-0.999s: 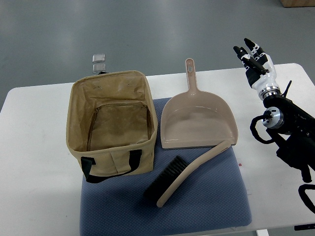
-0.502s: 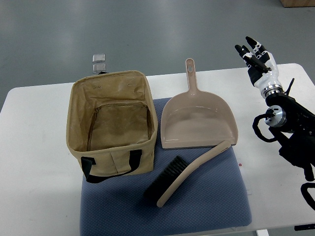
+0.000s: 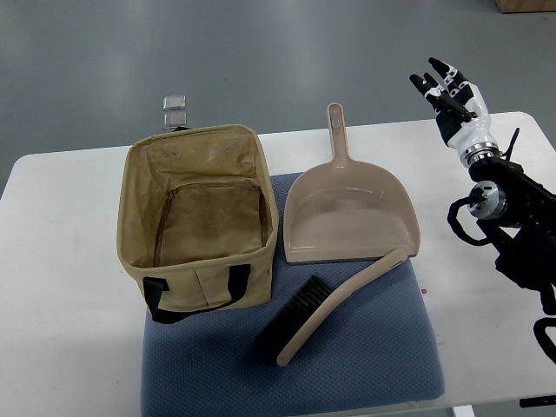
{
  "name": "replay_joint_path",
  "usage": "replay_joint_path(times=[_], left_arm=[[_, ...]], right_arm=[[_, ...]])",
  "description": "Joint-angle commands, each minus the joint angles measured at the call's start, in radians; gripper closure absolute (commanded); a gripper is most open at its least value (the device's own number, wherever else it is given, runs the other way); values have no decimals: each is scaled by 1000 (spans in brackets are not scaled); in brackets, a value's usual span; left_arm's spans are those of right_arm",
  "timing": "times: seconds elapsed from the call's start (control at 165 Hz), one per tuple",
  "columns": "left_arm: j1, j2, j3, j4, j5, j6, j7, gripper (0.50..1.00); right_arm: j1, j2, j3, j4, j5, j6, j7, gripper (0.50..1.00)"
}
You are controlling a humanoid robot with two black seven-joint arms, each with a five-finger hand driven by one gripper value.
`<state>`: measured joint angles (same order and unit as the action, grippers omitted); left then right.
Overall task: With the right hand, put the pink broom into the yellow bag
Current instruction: 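Move the right hand over the beige brush handle near the dustpan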
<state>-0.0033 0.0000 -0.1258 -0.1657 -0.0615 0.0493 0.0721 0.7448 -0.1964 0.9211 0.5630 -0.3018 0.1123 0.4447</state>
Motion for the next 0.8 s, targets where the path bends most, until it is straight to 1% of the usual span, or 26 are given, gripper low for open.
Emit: replay_joint_path(times=[0.0,0.139,0.236,0.303,0.43,0.63,0.793], left_arm=[[0,0,0,0,0,0,0,500],[0,0,0,0,0,0,0,500],[0,0,0,0,0,0,0,500],[0,0,0,0,0,0,0,500],[0,0,0,0,0,0,0,500],[0,0,0,0,0,0,0,500],[0,0,0,0,0,0,0,500]], right_arm=[[13,-20,-64,3,-22,-2,8,570],[38,-31,-142,9,-37,-2,15,570],[56,-83,-192,18,-42,9,14,570],[79,-123,-272,44,-68,18,15,570],[131,-207,-393,132,-157,46,19,570],[189,-322,-527,307,-450,46,34,570],[200,-403,-554,457,-735,49,81,570]])
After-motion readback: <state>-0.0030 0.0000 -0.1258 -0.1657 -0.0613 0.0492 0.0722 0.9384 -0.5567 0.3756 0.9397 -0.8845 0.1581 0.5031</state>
